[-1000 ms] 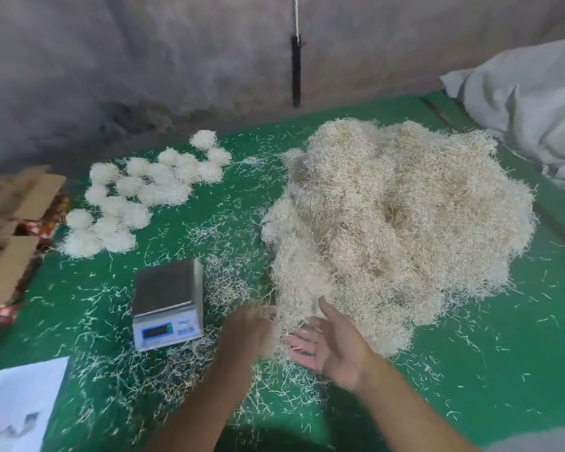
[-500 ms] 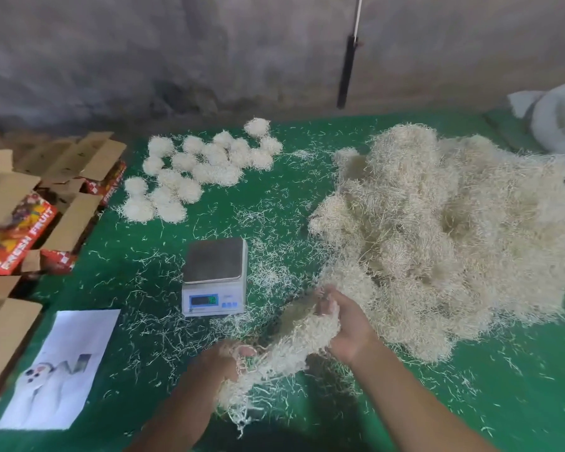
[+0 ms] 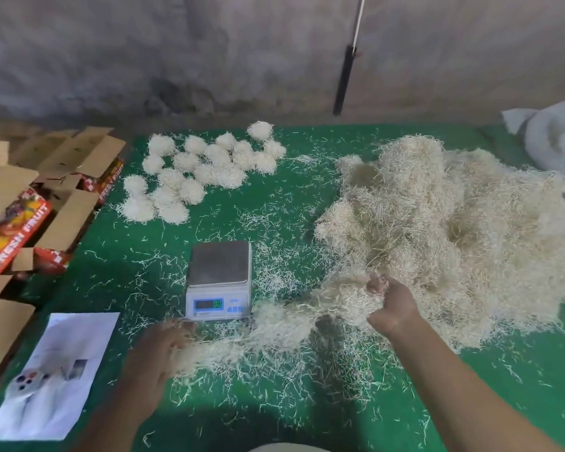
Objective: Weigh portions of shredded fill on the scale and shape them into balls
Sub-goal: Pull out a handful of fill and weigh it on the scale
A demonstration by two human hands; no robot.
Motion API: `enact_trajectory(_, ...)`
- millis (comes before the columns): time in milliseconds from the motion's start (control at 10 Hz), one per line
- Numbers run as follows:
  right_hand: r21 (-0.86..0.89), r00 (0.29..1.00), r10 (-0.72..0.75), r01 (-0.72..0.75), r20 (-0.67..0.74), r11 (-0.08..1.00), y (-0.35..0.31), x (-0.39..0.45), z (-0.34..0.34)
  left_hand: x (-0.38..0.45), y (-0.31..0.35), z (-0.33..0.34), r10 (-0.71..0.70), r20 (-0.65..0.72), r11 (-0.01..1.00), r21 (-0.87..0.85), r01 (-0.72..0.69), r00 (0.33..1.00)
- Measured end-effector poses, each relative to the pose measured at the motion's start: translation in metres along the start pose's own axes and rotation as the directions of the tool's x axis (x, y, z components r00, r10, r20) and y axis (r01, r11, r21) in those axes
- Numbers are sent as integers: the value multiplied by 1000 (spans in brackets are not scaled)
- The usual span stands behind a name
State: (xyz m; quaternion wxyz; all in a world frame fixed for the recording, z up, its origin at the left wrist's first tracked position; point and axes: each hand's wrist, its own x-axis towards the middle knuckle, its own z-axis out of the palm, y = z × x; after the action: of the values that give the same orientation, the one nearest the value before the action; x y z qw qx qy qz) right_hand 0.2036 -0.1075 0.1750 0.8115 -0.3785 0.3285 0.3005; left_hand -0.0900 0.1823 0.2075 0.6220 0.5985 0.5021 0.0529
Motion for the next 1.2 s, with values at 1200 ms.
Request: enact_trajectory(1200, -929, 989, -22, -127, -144, 347, 26, -32, -132, 119, -86, 197, 81, 360, 341, 866, -365, 929)
